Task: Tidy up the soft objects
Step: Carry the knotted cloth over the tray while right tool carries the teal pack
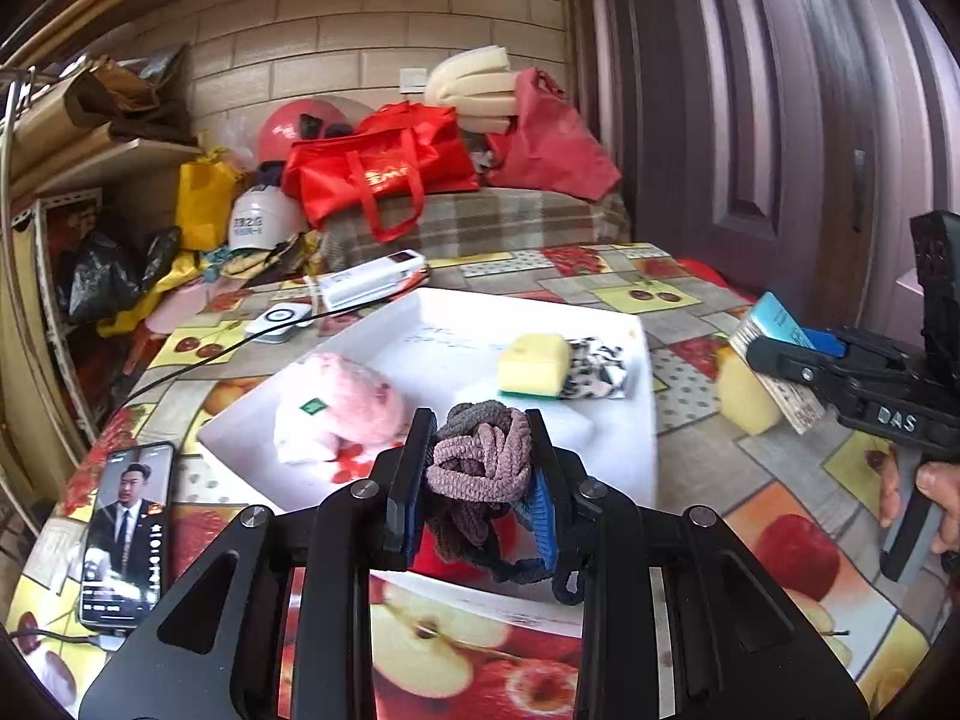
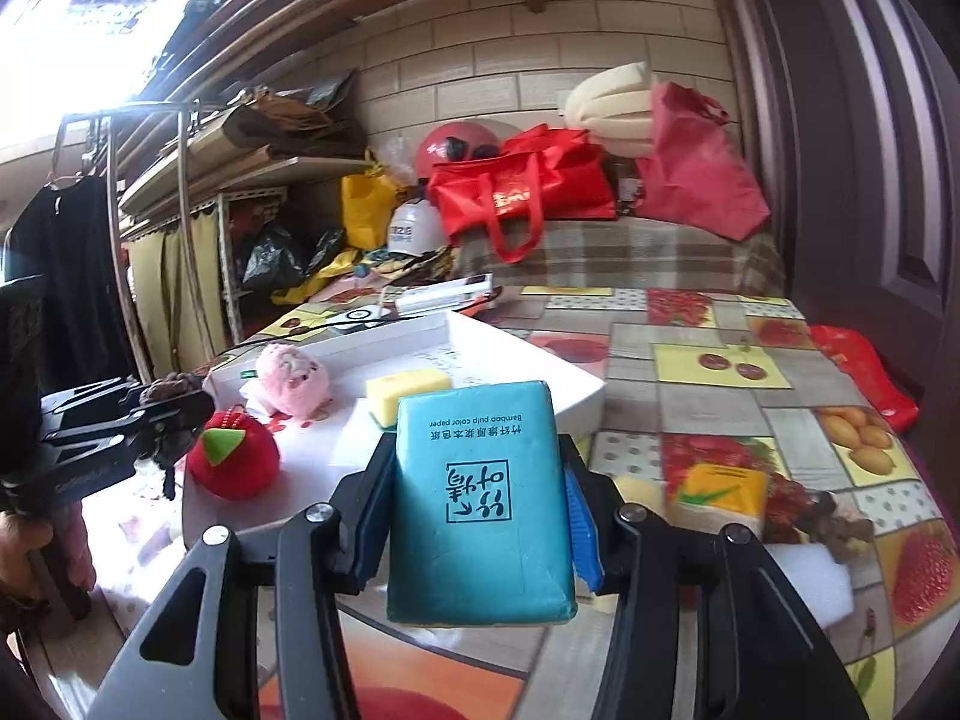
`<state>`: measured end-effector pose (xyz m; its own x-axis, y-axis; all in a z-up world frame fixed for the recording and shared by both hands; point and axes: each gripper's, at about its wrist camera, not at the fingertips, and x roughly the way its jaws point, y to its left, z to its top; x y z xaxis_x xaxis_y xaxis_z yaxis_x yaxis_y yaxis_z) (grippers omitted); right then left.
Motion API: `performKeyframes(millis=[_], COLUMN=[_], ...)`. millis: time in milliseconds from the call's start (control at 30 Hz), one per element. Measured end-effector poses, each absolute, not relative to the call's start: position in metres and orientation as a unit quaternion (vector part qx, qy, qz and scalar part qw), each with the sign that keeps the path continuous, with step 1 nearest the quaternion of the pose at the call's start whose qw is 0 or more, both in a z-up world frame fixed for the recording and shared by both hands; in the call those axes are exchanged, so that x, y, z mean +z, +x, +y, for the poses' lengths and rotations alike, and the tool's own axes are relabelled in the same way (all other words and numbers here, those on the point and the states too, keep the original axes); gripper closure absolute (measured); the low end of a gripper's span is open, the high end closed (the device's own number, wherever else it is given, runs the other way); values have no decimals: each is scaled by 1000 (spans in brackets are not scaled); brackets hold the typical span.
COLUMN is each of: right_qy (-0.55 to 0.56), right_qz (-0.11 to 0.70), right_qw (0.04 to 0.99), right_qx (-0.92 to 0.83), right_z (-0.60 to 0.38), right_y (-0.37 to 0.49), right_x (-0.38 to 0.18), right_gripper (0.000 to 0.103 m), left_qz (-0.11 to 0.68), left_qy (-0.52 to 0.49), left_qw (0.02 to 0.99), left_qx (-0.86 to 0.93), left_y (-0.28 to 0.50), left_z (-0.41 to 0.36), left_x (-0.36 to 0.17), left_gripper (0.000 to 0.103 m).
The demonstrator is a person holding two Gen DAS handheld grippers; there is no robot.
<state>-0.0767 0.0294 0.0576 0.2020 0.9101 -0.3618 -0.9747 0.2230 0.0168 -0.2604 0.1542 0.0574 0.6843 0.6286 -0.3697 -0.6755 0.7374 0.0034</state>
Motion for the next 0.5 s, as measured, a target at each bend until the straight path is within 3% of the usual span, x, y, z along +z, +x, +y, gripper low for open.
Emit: performKeyframes(millis=[500], right_qy=[-112], right_qz=[158], right_qw=[751], right_qx=[631], right_z=[54], right_y=[-92], right_x=[55], right_gripper=[53], left_qz=[179], left_qy=[-80], left_qw=[906], left_qx=[376], left_y=[-268], left_z=[173], left_x=[54], left_gripper=[75])
